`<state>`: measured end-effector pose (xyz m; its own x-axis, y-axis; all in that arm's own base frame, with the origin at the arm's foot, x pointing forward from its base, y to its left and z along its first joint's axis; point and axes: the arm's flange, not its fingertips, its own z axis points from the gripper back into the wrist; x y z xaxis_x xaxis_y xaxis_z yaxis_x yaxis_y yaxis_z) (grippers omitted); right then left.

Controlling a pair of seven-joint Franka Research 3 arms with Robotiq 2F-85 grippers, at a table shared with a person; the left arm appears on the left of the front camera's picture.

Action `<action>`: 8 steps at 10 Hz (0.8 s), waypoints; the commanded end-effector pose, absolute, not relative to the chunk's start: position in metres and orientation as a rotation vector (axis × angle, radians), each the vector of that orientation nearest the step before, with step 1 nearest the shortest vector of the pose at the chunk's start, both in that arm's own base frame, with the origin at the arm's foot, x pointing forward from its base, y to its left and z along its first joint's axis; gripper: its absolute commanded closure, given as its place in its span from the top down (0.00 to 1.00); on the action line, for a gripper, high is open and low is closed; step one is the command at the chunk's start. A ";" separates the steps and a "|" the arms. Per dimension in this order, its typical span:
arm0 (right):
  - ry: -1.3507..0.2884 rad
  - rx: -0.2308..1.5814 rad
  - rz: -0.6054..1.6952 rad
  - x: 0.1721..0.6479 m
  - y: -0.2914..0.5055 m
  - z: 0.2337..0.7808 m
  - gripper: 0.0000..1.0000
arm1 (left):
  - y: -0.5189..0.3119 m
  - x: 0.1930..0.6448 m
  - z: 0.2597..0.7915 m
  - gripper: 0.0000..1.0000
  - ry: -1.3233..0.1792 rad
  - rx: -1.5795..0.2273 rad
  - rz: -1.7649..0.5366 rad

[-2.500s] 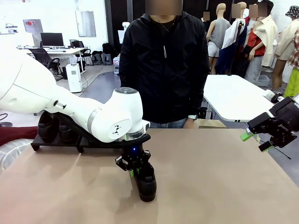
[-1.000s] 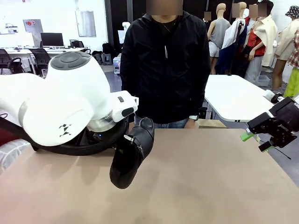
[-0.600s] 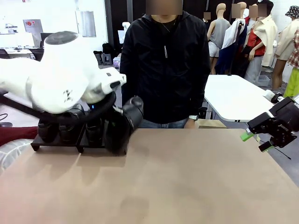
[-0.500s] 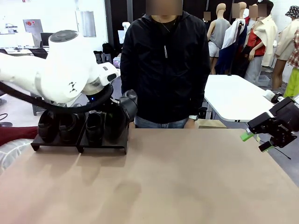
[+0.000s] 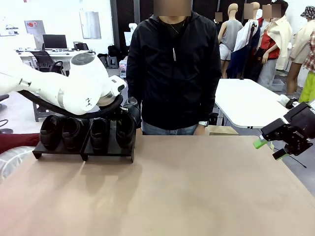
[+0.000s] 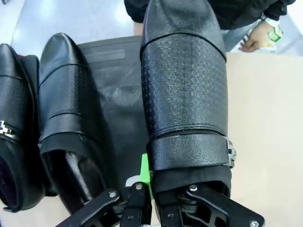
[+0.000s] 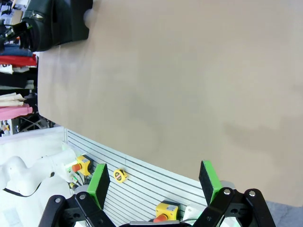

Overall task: Organize the shoes by placing them on the stand.
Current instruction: Place the Shoe from the middle of the table onto the Shoes Stand.

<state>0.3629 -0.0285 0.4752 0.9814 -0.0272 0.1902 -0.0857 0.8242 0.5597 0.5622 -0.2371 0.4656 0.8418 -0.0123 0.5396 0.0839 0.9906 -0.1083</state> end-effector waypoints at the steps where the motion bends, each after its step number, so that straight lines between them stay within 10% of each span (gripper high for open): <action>1: -0.180 0.592 0.016 0.362 -0.028 0.477 1.00 | -0.244 0.567 0.465 0.00 -0.646 -0.103 -0.013; 8: -0.180 0.592 0.016 0.362 -0.028 0.477 1.00 | -0.243 0.579 0.441 0.00 -0.619 -0.001 0.041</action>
